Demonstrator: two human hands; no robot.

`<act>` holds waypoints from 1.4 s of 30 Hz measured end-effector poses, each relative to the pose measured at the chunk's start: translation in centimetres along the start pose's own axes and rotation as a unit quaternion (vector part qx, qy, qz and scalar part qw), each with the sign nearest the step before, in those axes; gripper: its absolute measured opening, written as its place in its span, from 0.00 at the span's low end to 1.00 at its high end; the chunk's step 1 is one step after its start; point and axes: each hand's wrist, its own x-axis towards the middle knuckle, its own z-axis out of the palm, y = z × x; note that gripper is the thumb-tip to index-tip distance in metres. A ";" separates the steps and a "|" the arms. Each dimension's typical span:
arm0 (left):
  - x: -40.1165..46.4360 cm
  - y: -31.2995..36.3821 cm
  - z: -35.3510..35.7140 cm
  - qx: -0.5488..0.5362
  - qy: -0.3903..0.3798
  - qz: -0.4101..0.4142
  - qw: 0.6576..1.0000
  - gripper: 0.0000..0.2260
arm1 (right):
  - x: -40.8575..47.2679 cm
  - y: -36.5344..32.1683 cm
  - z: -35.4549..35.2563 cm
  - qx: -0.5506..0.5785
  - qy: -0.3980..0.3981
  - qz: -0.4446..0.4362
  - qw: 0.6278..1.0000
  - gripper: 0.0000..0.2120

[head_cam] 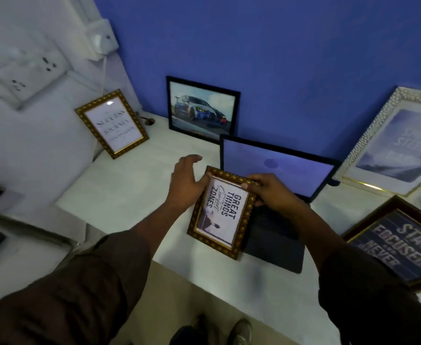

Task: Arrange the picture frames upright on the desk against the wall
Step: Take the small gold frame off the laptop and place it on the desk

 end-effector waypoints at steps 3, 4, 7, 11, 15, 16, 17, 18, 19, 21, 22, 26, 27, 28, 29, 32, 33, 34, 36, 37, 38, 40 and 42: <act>0.6 1.5 -3.4 0.046 -0.059 0.095 0.993 0.18 | 2.1 -4.5 1.4 -0.038 -0.034 -0.052 0.997 0.08; 0.7 1.7 -4.8 0.058 -0.075 0.111 0.989 0.16 | 2.9 -6.3 2.2 -0.054 -0.044 -0.075 0.995 0.08; 1.4 1.1 -8.8 0.032 -0.101 0.087 0.991 0.13 | 4.9 -11.3 4.9 -0.115 -0.059 -0.130 0.983 0.09; 2.4 -2.3 -12.8 -0.032 -0.081 0.038 0.996 0.12 | 8.2 -15.2 9.2 -0.162 -0.042 -0.164 0.972 0.09; 4.2 -8.5 -15.4 -0.117 -0.025 -0.034 0.992 0.10 | 12.2 -17.7 13.8 -0.162 -0.049 -0.155 0.973 0.15; 4.5 -10.3 -15.8 -0.148 -0.009 -0.057 0.987 0.10 | 13.1 -18.0 14.6 -0.157 -0.054 -0.145 0.975 0.15; 5.0 -12.4 -16.4 -0.180 0.007 -0.074 0.981 0.11 | 14.5 -18.2 15.6 -0.159 -0.058 -0.132 0.977 0.16; 5.4 -14.0 -16.8 -0.206 0.022 -0.089 0.974 0.10 | 15.8 -18.1 16.3 -0.166 -0.061 -0.119 0.977 0.16; 5.7 -15.4 -17.2 -0.228 0.035 -0.107 0.967 0.10 | 16.9 -17.9 16.7 -0.180 -0.064 -0.105 0.976 0.15; 6.3 -18.1 -18.0 -0.268 0.062 -0.151 0.950 0.09 | 19.4 -17.7 18.0 -0.205 -0.074 -0.079 0.973 0.13; 6.6 -19.1 -18.2 -0.287 0.076 -0.168 0.940 0.09 | 20.4 -17.6 18.4 -0.210 -0.076 -0.069 0.972 0.11; 7.7 -22.0 -18.6 -0.310 0.103 -0.201 0.924 0.15 | 22.6 -16.9 19.9 -0.189 -0.076 -0.031 0.979 0.09; 7.7 -22.4 -18.5 -0.314 0.105 -0.200 0.922 0.15 | 22.7 -16.7 20.0 -0.170 -0.070 -0.029 0.982 0.10; 7.9 -22.8 -18.3 -0.325 0.110 -0.201 0.917 0.15 | 23.0 -16.5 20.0 -0.141 -0.066 -0.029 0.987 0.10; 8.0 -23.0 -18.2 -0.337 0.117 -0.205 0.911 0.15 | 23.1 -16.3 19.8 -0.110 -0.067 -0.029 0.991 0.09; 8.2 -22.9 -17.8 -0.390 0.113 -0.222 0.887 0.19 | 22.8 -15.4 19.0 -0.081 -0.103 -0.040 0.991 0.05; 8.3 -22.7 -17.8 -0.413 0.090 -0.238 0.874 0.23 | 22.7 -15.2 18.7 -0.095 -0.115 -0.049 0.988 0.03; 8.5 -22.6 -17.6 -0.448 0.049 -0.265 0.852 0.27 | 22.6 -14.9 18.3 -0.111 -0.122 -0.057 0.985 0.02; 8.7 -22.7 -17.3 -0.515 -0.070 -0.314 0.794 0.36 | 22.4 -14.7 17.7 -0.133 -0.128 -0.070 0.980 0.04; 8.7 -22.9 -17.2 -0.528 -0.129 -0.325 0.774 0.39 | 22.2 -14.7 17.4 -0.140 -0.131 -0.075 0.979 0.04; 8.8 -23.0 -17.1 -0.529 -0.181 -0.333 0.760 0.40 | 22.1 -14.6 17.1 -0.147 -0.135 -0.083 0.976 0.05; 8.5 -23.1 -17.3 -0.509 -0.268 -0.356 0.736 0.38 | 21.5 -14.4 16.5 -0.167 -0.151 -0.106 0.969 0.08; 8.2 -22.8 -17.6 -0.486 -0.339 -0.363 0.719 0.35 | 20.9 -14.1 15.9 -0.189 -0.173 -0.117 0.959 0.08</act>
